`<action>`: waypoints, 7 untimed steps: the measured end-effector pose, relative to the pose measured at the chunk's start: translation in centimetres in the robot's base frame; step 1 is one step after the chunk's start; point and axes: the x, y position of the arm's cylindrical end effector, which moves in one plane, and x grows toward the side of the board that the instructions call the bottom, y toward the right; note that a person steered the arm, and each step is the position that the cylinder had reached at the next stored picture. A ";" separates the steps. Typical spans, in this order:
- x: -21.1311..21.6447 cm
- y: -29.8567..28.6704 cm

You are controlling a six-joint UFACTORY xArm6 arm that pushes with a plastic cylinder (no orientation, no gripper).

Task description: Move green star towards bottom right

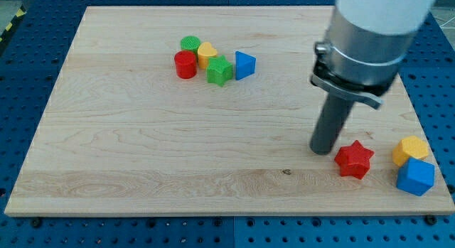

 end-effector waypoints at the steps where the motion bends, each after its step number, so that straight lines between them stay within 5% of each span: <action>1: 1.6 3.2; 2: 1.8 4.4; 4: -1.9 -9.5; 6: -12.0 -27.9; 7: -16.4 -29.4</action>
